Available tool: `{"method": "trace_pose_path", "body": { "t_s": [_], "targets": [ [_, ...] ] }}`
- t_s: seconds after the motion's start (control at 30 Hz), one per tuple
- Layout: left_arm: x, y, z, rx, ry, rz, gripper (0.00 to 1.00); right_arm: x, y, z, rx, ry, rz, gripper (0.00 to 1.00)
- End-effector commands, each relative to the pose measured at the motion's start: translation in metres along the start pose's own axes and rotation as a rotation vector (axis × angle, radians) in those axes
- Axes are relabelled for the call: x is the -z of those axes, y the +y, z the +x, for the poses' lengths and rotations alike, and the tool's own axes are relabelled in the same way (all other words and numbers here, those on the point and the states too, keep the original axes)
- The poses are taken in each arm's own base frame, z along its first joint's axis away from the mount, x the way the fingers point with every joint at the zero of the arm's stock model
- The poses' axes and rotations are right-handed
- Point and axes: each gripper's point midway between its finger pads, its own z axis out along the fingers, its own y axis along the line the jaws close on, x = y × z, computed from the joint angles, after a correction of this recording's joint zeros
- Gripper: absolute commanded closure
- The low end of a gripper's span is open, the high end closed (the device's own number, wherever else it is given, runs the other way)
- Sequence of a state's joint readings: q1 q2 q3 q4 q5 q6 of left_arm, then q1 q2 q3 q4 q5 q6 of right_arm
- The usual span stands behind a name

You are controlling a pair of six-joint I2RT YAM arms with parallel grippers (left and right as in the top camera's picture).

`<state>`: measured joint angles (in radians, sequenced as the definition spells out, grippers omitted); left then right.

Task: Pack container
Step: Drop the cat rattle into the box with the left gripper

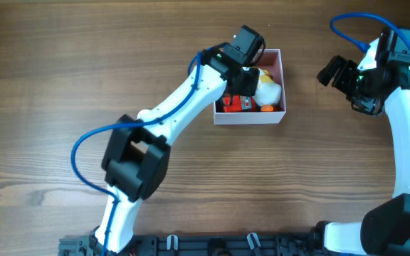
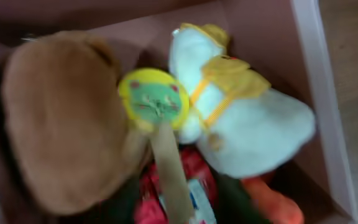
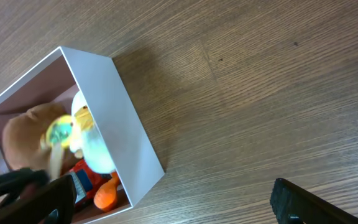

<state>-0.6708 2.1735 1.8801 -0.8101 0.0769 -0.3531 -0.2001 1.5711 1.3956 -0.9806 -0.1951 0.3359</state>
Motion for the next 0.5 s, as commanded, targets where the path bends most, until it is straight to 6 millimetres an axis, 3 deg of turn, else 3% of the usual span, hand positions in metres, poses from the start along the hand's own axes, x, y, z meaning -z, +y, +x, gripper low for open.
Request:
{"method": "trace_pose_path", "body": {
  "t_s": [0.0, 0.1, 0.13, 0.17, 0.23, 0.33, 0.47],
  "targets": [
    [0.022, -0.001, -0.018, 0.021, -0.036, 0.053, 0.0, -0.004, 0.001, 0.002, -0.009, 0.016, -0.008, 0.0],
    [0.069, 0.009, -0.033, 0.043, -0.064, 0.05, 0.0, -0.004, 0.001, 0.002, -0.009, 0.016, -0.008, 0.0],
    [0.095, 0.019, -0.036, 0.066, -0.072, 0.04, 0.0, -0.004, 0.001, 0.002, -0.009, 0.016, -0.008, 0.0],
    [0.116, 0.031, -0.035, 0.089, -0.078, 0.029, 0.0, -0.004, 0.001, 0.002, -0.009, 0.016, -0.008, 0.0],
    [0.138, 0.047, -0.029, 0.109, -0.065, 0.007, 0.0, -0.004, 0.001, 0.002, -0.009, 0.016, -0.008, 0.0],
    [0.167, 0.096, 0.004, 0.146, 0.047, -0.104, 0.0, -0.004, 0.0, 0.002, -0.009, 0.016, -0.007, 0.0],
    [0.175, 0.152, 0.065, 0.266, 0.297, -0.247, 0.01, -0.004, 0.001, 0.002, -0.009, 0.016, -0.008, 0.0]
  ]
}}
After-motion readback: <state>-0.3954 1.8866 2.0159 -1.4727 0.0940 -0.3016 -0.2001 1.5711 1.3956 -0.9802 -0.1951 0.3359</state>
